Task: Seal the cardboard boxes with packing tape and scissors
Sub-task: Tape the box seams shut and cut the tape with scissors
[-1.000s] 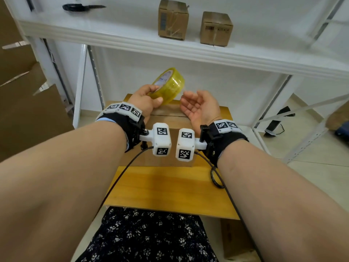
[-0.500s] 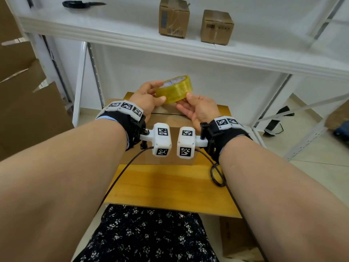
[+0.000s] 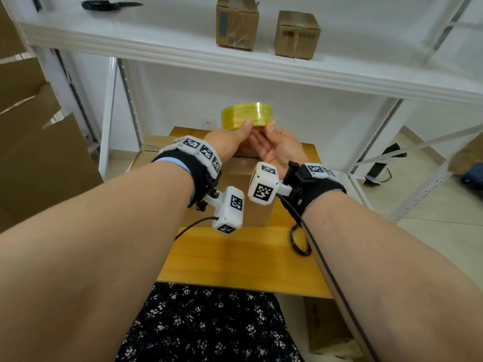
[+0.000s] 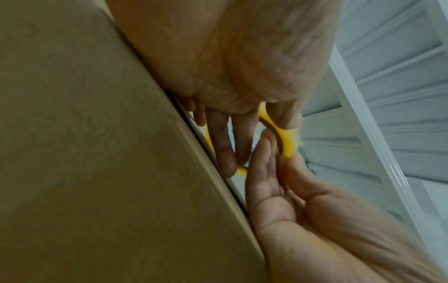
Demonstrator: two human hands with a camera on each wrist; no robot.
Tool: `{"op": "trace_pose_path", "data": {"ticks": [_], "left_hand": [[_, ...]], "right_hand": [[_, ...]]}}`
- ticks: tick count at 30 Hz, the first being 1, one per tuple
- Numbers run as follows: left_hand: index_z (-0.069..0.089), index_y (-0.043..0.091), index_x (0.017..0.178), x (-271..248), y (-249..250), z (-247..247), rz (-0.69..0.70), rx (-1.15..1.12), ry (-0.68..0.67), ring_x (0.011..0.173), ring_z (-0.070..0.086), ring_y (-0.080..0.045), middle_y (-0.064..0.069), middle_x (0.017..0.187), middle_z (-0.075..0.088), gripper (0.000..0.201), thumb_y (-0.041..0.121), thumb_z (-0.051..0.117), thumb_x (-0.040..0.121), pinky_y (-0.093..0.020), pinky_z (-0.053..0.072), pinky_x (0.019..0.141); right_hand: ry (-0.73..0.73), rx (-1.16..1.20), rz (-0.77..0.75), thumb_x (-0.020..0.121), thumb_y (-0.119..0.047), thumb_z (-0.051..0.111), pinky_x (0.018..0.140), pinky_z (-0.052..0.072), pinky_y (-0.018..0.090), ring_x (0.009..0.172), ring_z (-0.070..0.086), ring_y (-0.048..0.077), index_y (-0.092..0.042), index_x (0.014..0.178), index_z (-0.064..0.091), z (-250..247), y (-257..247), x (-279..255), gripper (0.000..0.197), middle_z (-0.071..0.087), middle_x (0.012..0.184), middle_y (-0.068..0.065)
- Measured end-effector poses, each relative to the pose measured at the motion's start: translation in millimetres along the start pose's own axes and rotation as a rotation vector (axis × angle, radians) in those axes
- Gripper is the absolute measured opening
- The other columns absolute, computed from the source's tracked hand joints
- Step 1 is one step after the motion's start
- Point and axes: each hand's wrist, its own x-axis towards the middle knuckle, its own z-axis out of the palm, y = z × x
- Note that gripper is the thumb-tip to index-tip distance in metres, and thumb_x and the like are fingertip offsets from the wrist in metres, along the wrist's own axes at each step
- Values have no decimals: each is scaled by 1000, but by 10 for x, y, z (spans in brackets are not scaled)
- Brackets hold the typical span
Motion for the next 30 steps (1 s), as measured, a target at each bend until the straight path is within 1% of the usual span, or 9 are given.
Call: {"op": "trace_pose_path", "data": {"ticks": [2, 4, 7, 9, 15, 20, 23, 26, 30], "left_hand": [[54, 15, 135, 55, -10, 41, 21, -12, -38, 129, 48, -27, -9, 140, 52, 84, 78, 25, 87, -36, 31, 112], [57, 25, 133, 96, -41, 9, 48, -144, -86, 130, 47, -24, -6, 141, 53, 105, 97, 23, 64, -43, 28, 115], [58, 34, 130, 192, -144, -52, 107, -345, -87, 125, 52, -19, 2, 129, 62, 107, 101, 25, 54, -44, 30, 113], [49, 40, 135, 219, -190, -70, 139, -391, -67, 127, 51, -17, 8, 127, 62, 106, 103, 31, 51, -46, 28, 114], [60, 24, 129, 141, -291, -124, 227, -663, -72, 125, 55, -18, 4, 125, 66, 78, 73, 65, 68, -48, 32, 113], [63, 26, 125, 176, -360, -177, 195, -669, -119, 125, 55, -23, 5, 126, 65, 75, 78, 60, 70, -52, 30, 112], [64, 22, 118, 185, -385, -193, 208, -846, -47, 122, 57, -25, -4, 127, 64, 44, 52, 62, 85, -50, 37, 109], [58, 16, 122, 155, -439, -191, 210, -970, -54, 109, 66, -23, -7, 125, 64, 31, 36, 54, 97, -39, 53, 91], [48, 14, 135, 169, -486, -216, 221, -1017, -69, 132, 48, -25, -9, 140, 53, 41, 36, 48, 100, -44, 40, 108]], "right_hand": [[-21, -12, 14, 102, -3, 47, 72, 63, 36, 81, 74, 25, -2, 122, 46, -4, 1, -8, 20, 68, 101, 24], [-24, -43, 27, 103, -4, 46, 70, 63, 34, 80, 75, 24, -1, 123, 46, 3, 15, -3, 21, 67, 103, 23], [-30, -137, 54, 103, -3, 46, 62, 61, 29, 72, 75, 20, 0, 100, 49, 44, 24, -1, 5, 71, 88, 17], [-28, -190, 63, 102, -2, 46, 62, 62, 28, 70, 74, 20, -1, 91, 48, 56, 30, 3, 11, 72, 79, 15], [4, -322, 67, 99, -1, 54, 62, 61, 28, 68, 73, 20, -1, 90, 52, 119, 48, -3, 10, 70, 83, 17], [66, -371, 35, 94, -1, 62, 67, 62, 27, 75, 72, 22, -2, 86, 55, 159, 41, -24, 10, 70, 85, 16], [98, -338, 15, 91, 2, 65, 70, 62, 28, 77, 72, 22, 2, 88, 59, 156, 21, -55, 7, 71, 84, 17], [92, -404, 5, 88, 3, 68, 71, 62, 28, 77, 72, 21, 3, 88, 65, 161, 36, -74, 3, 73, 83, 16], [107, -449, 7, 86, 2, 71, 63, 61, 24, 73, 72, 20, 8, 97, 68, 192, 72, -74, 12, 73, 86, 18]]}}
